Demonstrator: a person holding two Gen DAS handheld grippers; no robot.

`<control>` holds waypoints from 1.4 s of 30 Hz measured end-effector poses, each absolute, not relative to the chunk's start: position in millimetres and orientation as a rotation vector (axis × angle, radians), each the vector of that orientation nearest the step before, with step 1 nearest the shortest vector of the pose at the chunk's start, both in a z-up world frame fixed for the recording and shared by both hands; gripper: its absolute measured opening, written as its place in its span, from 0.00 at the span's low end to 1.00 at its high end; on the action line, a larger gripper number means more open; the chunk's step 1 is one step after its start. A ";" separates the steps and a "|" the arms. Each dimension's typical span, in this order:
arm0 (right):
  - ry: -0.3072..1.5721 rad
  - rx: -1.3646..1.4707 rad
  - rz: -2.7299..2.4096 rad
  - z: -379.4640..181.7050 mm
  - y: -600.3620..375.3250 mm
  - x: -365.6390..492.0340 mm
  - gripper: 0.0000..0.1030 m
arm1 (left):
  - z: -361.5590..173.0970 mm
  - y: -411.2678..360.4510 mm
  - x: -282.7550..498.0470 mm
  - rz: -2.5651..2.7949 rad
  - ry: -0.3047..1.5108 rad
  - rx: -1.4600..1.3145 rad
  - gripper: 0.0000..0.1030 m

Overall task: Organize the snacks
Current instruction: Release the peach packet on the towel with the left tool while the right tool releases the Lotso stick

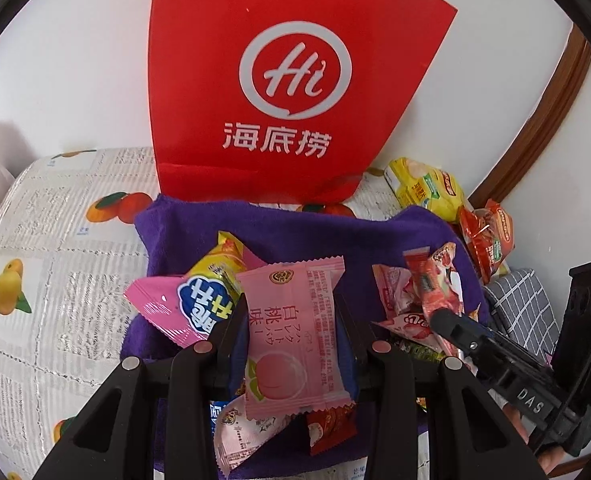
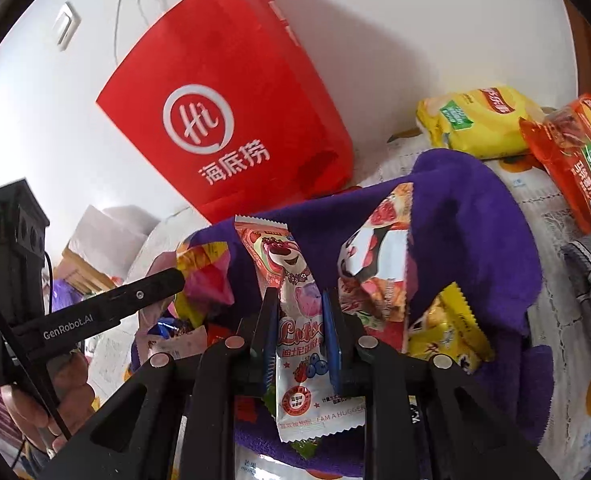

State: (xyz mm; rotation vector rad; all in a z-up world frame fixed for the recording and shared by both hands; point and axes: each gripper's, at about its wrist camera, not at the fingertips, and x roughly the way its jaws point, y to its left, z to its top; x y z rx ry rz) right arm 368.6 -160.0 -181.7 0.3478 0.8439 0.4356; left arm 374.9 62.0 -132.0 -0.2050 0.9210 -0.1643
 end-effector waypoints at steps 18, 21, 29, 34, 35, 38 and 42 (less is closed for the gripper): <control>0.813 0.336 0.473 -174.2 -159.3 362.5 0.43 | -142.4 54.5 378.0 -0.196 0.953 -0.200 0.35; 0.810 0.342 0.474 -173.0 -161.1 362.0 0.44 | -144.7 52.8 378.2 -0.203 0.959 -0.201 0.35; 0.781 0.384 0.463 -166.8 -174.9 359.8 0.44 | -151.6 44.3 378.1 -0.218 0.973 -0.198 0.35; 0.752 0.410 0.466 -163.6 -183.7 357.5 0.44 | -156.3 36.5 378.4 -0.216 0.977 -0.176 0.35; 0.752 0.407 0.466 -163.7 -183.4 357.9 0.44 | -157.4 35.4 378.7 -0.216 0.981 -0.172 0.36; 0.757 0.387 0.459 -164.5 -181.0 357.7 0.44 | -160.5 32.9 379.6 -0.211 0.985 -0.163 0.36; 0.766 0.344 0.442 -166.0 -175.8 357.9 0.44 | -161.9 31.5 380.0 -0.206 0.984 -0.157 0.36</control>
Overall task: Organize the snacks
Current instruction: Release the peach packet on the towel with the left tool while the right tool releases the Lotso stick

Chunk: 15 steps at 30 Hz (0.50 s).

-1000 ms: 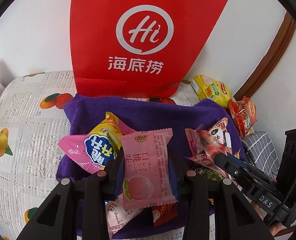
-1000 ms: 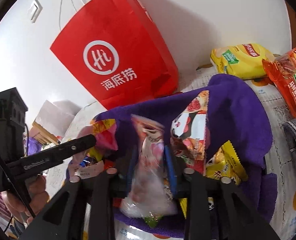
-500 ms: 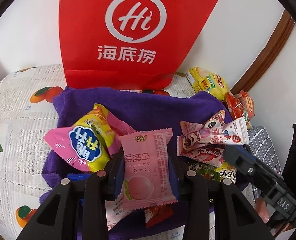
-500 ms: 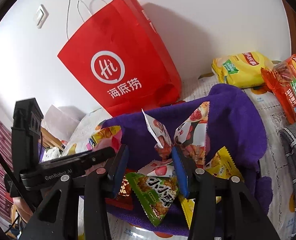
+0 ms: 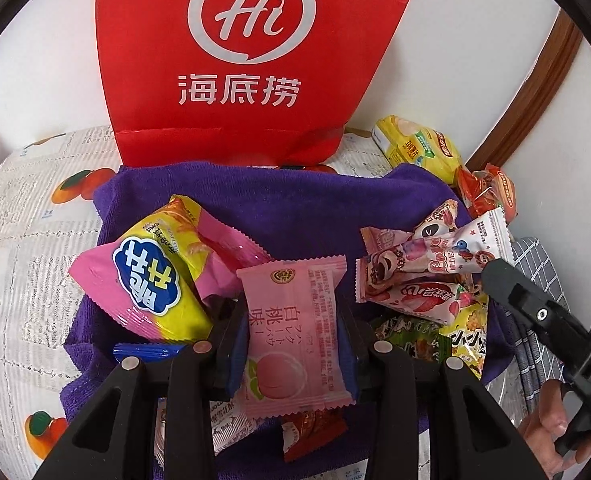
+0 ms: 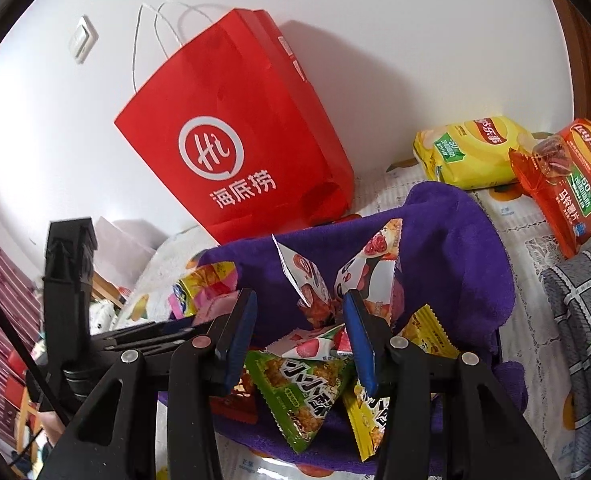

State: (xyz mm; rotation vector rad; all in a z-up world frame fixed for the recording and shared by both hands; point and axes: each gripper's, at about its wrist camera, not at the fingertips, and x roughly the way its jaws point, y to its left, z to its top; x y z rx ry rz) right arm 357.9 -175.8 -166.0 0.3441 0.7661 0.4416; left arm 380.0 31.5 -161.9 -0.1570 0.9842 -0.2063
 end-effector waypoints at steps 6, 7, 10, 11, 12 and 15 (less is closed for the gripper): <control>0.792 0.294 0.401 -171.7 -172.1 361.7 0.44 | -162.4 36.3 381.7 -0.206 0.991 -0.185 0.36; 0.796 0.281 0.392 -172.5 -171.3 362.2 0.44 | -161.3 36.9 381.5 -0.199 0.985 -0.185 0.37; 0.804 0.256 0.382 -174.4 -169.3 363.0 0.44 | -158.3 37.0 380.7 -0.209 0.973 -0.186 0.40; 0.806 0.248 0.381 -175.0 -168.6 362.9 0.44 | -157.3 37.2 380.5 -0.216 0.971 -0.190 0.41; 0.807 0.242 0.380 -175.2 -168.0 362.9 0.44 | -155.9 37.2 380.1 -0.219 0.968 -0.193 0.43; 0.808 0.228 0.383 -175.3 -166.8 362.7 0.44 | -151.9 38.5 378.4 -0.220 0.955 -0.196 0.48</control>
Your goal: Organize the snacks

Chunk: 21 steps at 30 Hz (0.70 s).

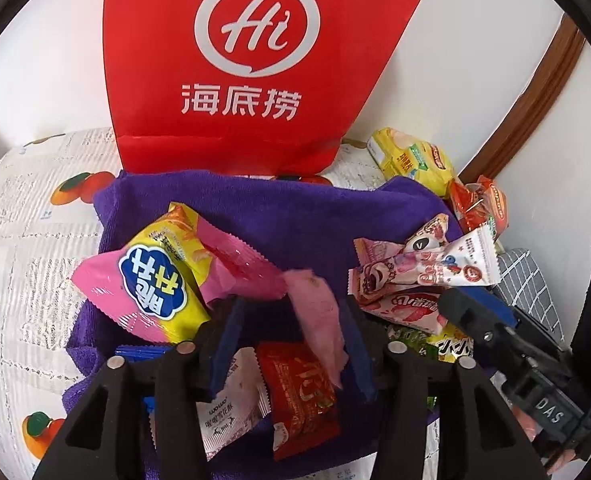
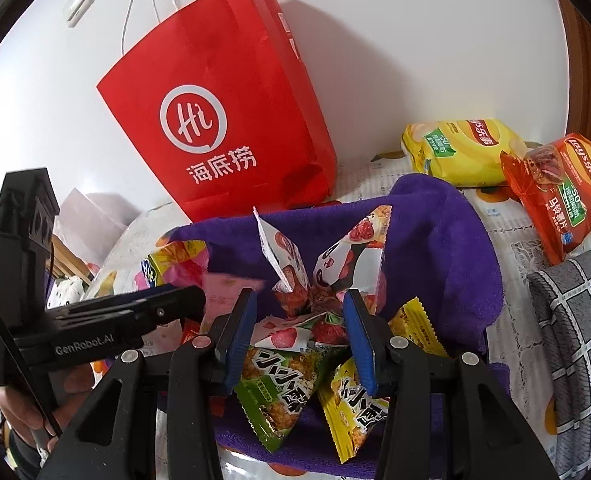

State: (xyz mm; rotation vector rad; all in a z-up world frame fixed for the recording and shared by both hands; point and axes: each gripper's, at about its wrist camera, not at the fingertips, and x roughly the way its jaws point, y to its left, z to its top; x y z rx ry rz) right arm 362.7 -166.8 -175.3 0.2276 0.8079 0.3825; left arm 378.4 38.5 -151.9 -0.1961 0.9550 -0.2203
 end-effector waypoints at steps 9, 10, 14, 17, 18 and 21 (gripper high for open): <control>0.792 0.185 0.365 -162.7 -164.4 350.9 0.44 | -137.3 40.9 371.1 -0.157 0.935 -0.159 0.48; 0.791 0.188 0.356 -159.9 -164.8 346.4 0.44 | -133.6 40.5 367.5 -0.144 0.925 -0.145 0.48; 0.781 0.229 0.310 -145.6 -170.9 311.7 0.49 | -121.4 44.1 340.8 -0.147 0.889 -0.146 0.58; 0.802 0.193 0.237 -132.4 -170.2 285.1 0.50 | -120.2 48.2 316.2 -0.134 0.890 -0.143 0.61; 0.814 0.172 0.193 -127.0 -169.1 274.2 0.50 | -120.2 49.3 310.5 -0.133 0.897 -0.143 0.61; 0.823 0.153 0.136 -116.1 -168.2 248.0 0.54 | -116.7 51.9 285.4 -0.147 0.909 -0.157 0.61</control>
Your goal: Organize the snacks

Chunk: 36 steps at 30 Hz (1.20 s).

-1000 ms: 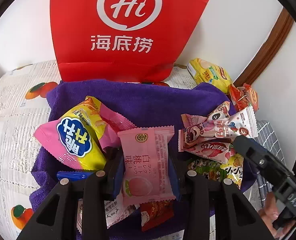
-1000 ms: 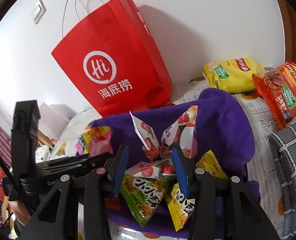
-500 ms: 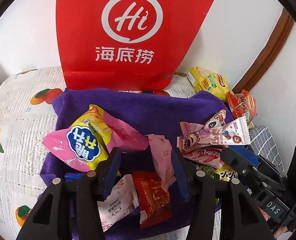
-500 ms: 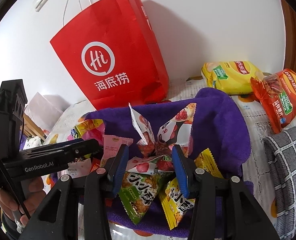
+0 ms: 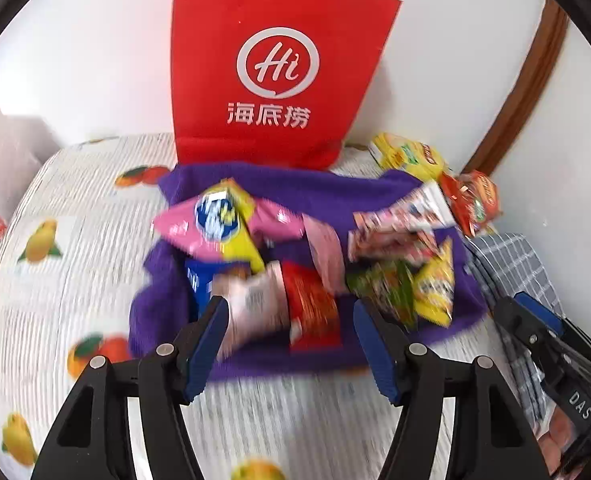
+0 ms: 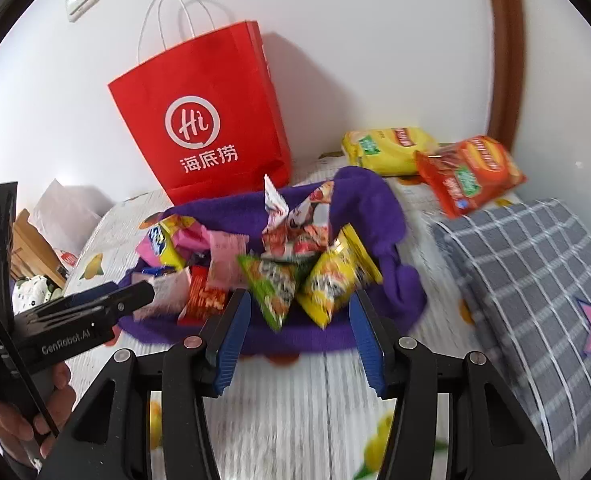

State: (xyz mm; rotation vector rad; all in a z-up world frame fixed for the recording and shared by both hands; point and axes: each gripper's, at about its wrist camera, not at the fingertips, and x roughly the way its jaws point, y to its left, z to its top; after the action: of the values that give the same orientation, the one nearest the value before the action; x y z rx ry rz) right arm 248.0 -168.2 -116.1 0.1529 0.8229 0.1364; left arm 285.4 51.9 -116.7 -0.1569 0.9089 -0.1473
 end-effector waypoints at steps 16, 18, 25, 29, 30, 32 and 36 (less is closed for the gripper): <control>0.797 0.144 -0.042 -78.0 -173.9 93.3 0.94 | -76.2 36.4 137.5 -0.150 0.772 -0.044 0.87; 0.797 0.131 -0.058 -75.1 -176.0 77.8 0.94 | -72.0 32.4 121.2 -0.179 0.761 -0.044 0.87; 0.775 0.110 -0.089 -64.0 -179.5 35.7 0.94 | -61.6 25.2 74.3 -0.232 0.745 -0.059 0.87; 0.785 0.115 -0.147 -61.2 -187.1 20.1 0.94 | -51.7 19.8 48.7 -0.201 0.716 -0.018 0.87; 0.780 0.114 -0.153 -60.3 -188.4 16.9 0.94 | -50.1 18.8 43.9 -0.195 0.716 -0.016 0.88; 0.775 0.114 -0.159 -58.4 -190.4 11.0 0.94 | -46.5 17.5 33.2 -0.179 0.713 -0.024 0.88; 0.758 0.115 -0.161 -54.0 -193.0 -2.3 0.94 | -42.8 14.2 19.6 -0.174 0.707 -0.020 0.88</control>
State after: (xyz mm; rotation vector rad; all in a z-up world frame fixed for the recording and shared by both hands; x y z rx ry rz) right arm -2.3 -193.0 -54.0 0.1146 0.7580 -0.1611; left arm 19.6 14.2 -42.8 -0.0197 0.7067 -0.1741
